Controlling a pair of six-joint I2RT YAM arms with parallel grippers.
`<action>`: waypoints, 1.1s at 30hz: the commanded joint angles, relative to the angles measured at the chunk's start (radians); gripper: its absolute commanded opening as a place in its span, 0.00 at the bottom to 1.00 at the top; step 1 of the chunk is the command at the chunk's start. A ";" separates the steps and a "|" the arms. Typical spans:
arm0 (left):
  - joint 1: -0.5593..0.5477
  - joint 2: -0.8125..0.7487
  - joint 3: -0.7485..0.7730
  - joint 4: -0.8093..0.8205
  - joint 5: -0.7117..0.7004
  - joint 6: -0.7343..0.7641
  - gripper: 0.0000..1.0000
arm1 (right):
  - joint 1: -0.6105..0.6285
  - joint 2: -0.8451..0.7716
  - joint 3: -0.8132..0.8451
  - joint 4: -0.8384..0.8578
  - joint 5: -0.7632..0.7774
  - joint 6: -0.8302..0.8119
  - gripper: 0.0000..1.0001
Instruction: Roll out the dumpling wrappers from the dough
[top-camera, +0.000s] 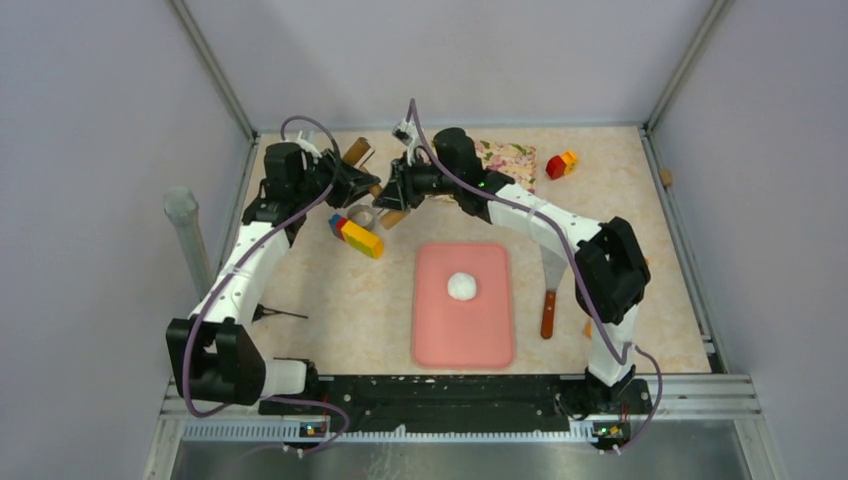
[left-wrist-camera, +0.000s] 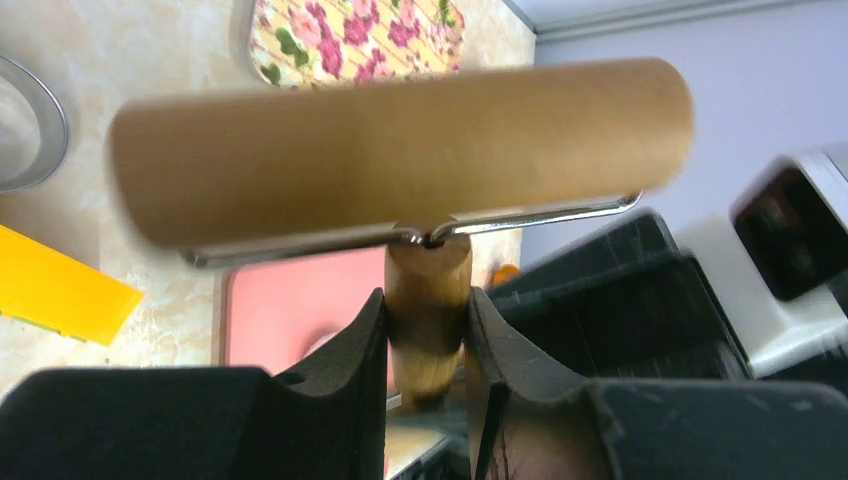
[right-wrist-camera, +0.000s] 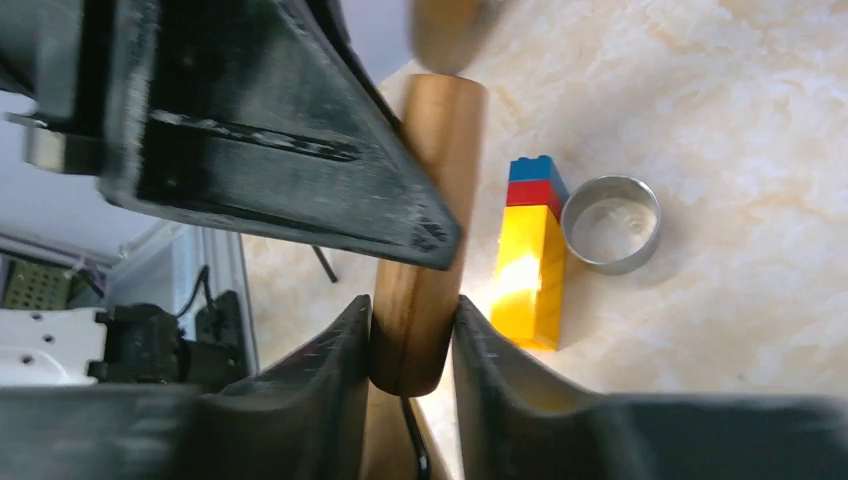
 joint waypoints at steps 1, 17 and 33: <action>0.005 -0.049 -0.001 0.090 0.007 -0.009 0.00 | 0.015 0.021 0.058 0.002 -0.036 -0.019 0.20; 0.016 -0.105 0.076 0.214 0.266 0.014 0.99 | -0.021 -0.082 0.050 -0.128 0.038 -0.152 0.00; 0.010 -0.196 0.267 0.218 0.597 0.332 0.99 | -0.206 -0.342 -0.045 -0.409 0.253 -0.554 0.00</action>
